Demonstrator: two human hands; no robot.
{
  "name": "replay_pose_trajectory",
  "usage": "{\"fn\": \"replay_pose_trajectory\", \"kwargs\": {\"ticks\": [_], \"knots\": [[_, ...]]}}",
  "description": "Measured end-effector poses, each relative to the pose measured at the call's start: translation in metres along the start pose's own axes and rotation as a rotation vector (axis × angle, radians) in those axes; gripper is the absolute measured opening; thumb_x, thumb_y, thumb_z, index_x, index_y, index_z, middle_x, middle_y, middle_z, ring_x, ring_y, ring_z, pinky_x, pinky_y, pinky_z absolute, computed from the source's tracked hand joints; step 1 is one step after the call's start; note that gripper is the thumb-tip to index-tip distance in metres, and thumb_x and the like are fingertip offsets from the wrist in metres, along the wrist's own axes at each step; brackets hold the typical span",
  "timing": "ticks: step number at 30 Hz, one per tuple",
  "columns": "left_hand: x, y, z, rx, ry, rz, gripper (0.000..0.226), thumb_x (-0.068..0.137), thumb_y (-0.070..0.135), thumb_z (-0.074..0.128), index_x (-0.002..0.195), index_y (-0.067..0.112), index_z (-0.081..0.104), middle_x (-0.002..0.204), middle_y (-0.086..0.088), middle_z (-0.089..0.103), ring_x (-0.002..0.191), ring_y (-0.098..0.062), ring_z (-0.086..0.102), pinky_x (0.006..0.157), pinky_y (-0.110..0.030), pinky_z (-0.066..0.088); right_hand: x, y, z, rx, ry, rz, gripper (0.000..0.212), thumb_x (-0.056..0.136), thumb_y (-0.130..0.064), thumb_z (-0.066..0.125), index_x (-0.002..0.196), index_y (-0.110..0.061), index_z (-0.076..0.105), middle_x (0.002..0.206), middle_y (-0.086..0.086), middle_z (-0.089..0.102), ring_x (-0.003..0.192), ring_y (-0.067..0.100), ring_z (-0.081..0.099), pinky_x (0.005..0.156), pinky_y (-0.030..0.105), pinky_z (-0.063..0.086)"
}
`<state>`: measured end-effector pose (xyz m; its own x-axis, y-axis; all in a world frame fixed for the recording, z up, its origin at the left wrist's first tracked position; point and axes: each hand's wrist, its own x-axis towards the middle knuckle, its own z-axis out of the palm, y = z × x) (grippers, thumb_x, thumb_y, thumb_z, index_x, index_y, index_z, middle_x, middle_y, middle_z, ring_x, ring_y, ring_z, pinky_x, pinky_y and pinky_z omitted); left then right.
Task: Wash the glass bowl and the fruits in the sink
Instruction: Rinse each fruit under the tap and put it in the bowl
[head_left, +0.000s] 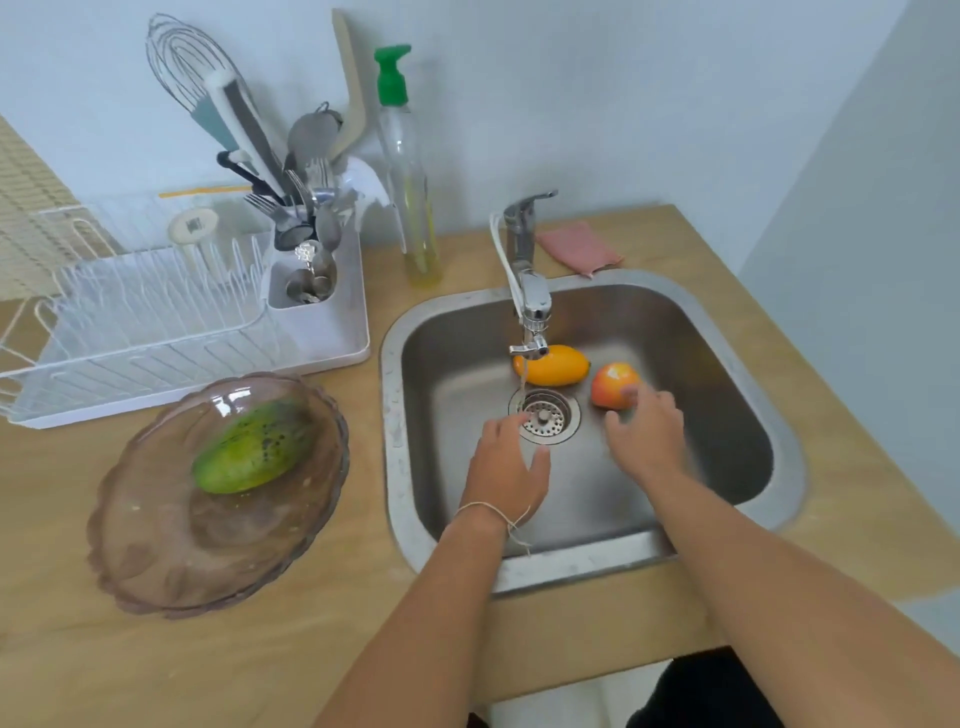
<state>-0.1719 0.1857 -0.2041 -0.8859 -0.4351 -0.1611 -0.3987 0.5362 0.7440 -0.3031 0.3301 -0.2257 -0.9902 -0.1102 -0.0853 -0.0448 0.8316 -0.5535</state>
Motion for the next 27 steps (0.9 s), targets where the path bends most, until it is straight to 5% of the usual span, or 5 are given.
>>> {"fn": "replay_pose_trajectory", "kwargs": {"ticks": [8, 14, 20, 24, 27], "knots": [[0.017, -0.007, 0.012, -0.027, -0.02, 0.057, 0.035, 0.094, 0.026, 0.056, 0.129, 0.023, 0.054, 0.131, 0.001, 0.05, 0.123, -0.017, 0.052, 0.107, -0.03, 0.042, 0.048, 0.014, 0.02, -0.216, 0.002, -0.168, 0.093, 0.086, -0.024, 0.074, 0.162, -0.02, 0.02, 0.164, 0.013, 0.029, 0.143, 0.038, 0.036, 0.108, 0.054, 0.041], [0.03, -0.008, 0.014, -0.097, -0.012, 0.06, 0.036, 0.095, 0.022, 0.055, 0.13, 0.023, 0.053, 0.131, 0.001, 0.05, 0.12, -0.016, 0.054, 0.104, -0.029, 0.045, 0.047, 0.01, 0.026, 0.065, -0.078, -0.019, 0.077, 0.087, -0.023, 0.076, 0.153, -0.024, 0.036, 0.139, 0.019, 0.036, 0.118, 0.044, 0.054, 0.1, 0.043, 0.044], [0.039, 0.0, 0.008, -0.326, 0.021, -0.082, 0.036, 0.102, 0.036, 0.045, 0.135, 0.023, 0.049, 0.133, 0.002, 0.052, 0.117, -0.016, 0.057, 0.1, -0.031, 0.046, -0.001, -0.035, 0.01, 0.411, -0.162, -0.202, 0.073, 0.08, -0.015, 0.082, 0.141, -0.03, 0.045, 0.13, 0.004, 0.035, 0.106, 0.015, 0.055, 0.096, 0.025, 0.046], [0.04, 0.002, 0.003, -0.451, 0.069, -0.145, 0.045, 0.098, 0.053, 0.044, 0.132, 0.026, 0.052, 0.124, 0.0, 0.062, 0.108, -0.019, 0.063, 0.093, -0.037, 0.054, -0.029, -0.049, 0.02, 0.584, -0.37, -0.214, 0.071, 0.077, -0.02, 0.079, 0.136, -0.039, 0.046, 0.138, -0.001, 0.041, 0.114, 0.015, 0.062, 0.097, 0.032, 0.056], [0.039, 0.001, 0.001, -0.569, 0.117, -0.2, 0.047, 0.092, 0.058, 0.046, 0.13, 0.031, 0.053, 0.124, 0.001, 0.062, 0.104, -0.019, 0.066, 0.084, -0.04, 0.061, -0.031, -0.056, 0.027, 0.862, -0.416, -0.02, 0.055, 0.075, -0.039, 0.072, 0.126, -0.047, 0.054, 0.137, -0.001, 0.057, 0.116, 0.021, 0.065, 0.099, 0.045, 0.057]]}}
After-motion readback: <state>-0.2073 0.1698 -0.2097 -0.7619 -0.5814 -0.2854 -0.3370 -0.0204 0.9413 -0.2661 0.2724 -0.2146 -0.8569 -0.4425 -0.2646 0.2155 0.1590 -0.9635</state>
